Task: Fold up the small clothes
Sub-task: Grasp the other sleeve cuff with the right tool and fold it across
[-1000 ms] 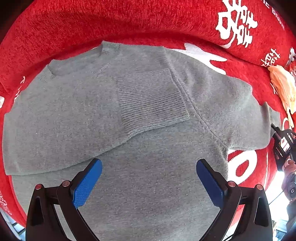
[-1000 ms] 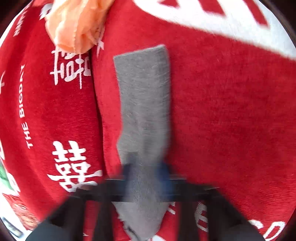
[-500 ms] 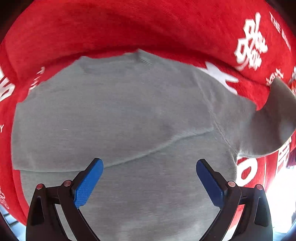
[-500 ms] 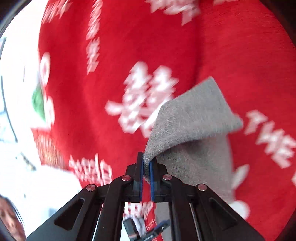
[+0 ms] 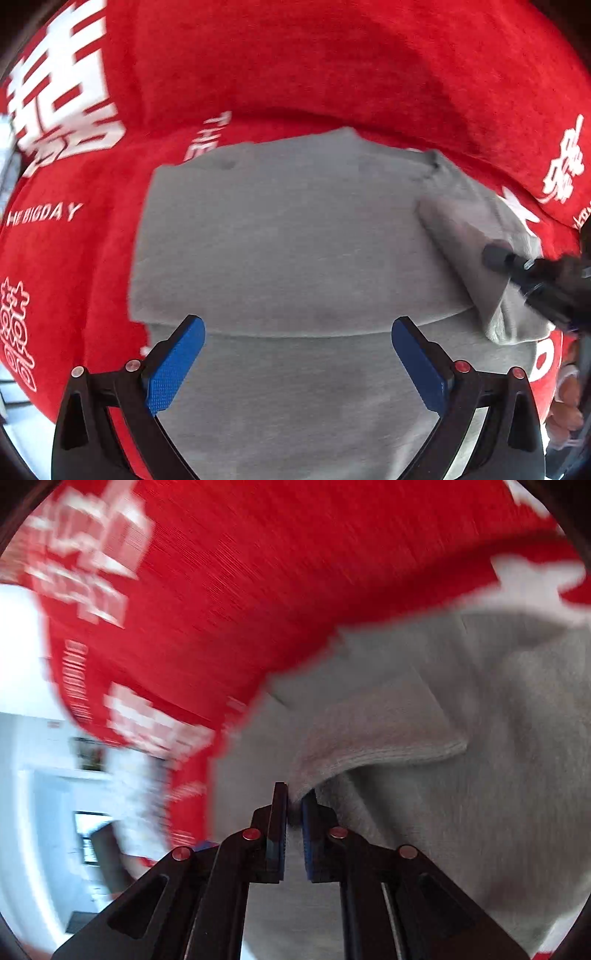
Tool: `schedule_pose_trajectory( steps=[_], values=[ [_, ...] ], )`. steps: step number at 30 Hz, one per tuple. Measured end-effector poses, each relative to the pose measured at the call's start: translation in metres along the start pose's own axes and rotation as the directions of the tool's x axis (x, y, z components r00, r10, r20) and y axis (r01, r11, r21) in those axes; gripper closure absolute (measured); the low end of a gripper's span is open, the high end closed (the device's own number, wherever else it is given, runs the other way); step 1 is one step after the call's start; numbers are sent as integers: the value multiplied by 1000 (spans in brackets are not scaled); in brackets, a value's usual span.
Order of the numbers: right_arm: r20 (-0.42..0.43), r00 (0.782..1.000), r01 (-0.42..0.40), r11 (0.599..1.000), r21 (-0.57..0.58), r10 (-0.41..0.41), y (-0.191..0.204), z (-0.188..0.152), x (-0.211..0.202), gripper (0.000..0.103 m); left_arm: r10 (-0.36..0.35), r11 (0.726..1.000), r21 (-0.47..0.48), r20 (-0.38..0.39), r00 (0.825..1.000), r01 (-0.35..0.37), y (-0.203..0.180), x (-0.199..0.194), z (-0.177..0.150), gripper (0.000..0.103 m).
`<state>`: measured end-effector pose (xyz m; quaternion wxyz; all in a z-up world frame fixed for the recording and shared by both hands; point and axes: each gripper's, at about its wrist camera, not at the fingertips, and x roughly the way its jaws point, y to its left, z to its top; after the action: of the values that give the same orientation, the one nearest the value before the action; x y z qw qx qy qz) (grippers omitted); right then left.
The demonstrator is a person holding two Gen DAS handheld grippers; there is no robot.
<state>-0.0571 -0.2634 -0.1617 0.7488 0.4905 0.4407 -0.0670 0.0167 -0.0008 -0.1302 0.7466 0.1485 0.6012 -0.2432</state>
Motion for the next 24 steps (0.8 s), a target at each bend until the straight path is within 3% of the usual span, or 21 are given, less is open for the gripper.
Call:
schedule_pose_trajectory(
  steps=[2,3,5,8,11,13,15,17,19,21,22,23,24],
  values=[
    [-11,999,37,997,70,-37,-8,-5,8,82,2,1000,-17,1,1000,-2,16,-2,-3,1],
    [15,999,28,995,97,-30,-11,-6,5,68,3,1000,-25,1,1000,-3,23,-2,-4,1],
    [70,997,30,989,142,-41,-15,-6,-2,63,3,999,-37,2,1000,-3,33,-2,-6,1],
    [141,989,8,979,203,-37,-16,3,-8,96,-5,998,-62,2,1000,5,49,-4,-7,1],
    [164,986,19,998,57,-29,24,17,-3,96,-29,995,-99,17,999,31,67,-9,-7,1],
    [116,993,49,990,-134,-33,64,13,11,96,-47,992,-120,19,999,49,76,-10,-6,1],
    [43,995,101,946,-307,-92,99,-2,39,95,-68,988,-138,17,998,70,82,-9,-4,1],
    [-26,992,105,917,-386,-125,110,-18,63,93,-91,985,-146,17,996,92,86,-7,-1,1],
    [-120,975,121,897,-425,-188,109,-33,91,91,-117,982,-147,7,993,117,85,-1,2,1],
    [-162,950,176,885,-431,-268,98,-45,104,83,-159,977,-147,-11,987,156,81,6,6,1],
    [-173,947,182,895,-407,-271,91,-51,101,80,-179,973,-148,-19,984,175,78,10,9,1],
    [-173,955,164,916,-366,-240,83,-54,89,72,-200,970,-147,-26,979,194,74,14,12,1],
    [-169,960,155,928,-339,-222,78,-58,81,57,-225,966,-142,-34,974,218,67,18,15,1]
  ],
)
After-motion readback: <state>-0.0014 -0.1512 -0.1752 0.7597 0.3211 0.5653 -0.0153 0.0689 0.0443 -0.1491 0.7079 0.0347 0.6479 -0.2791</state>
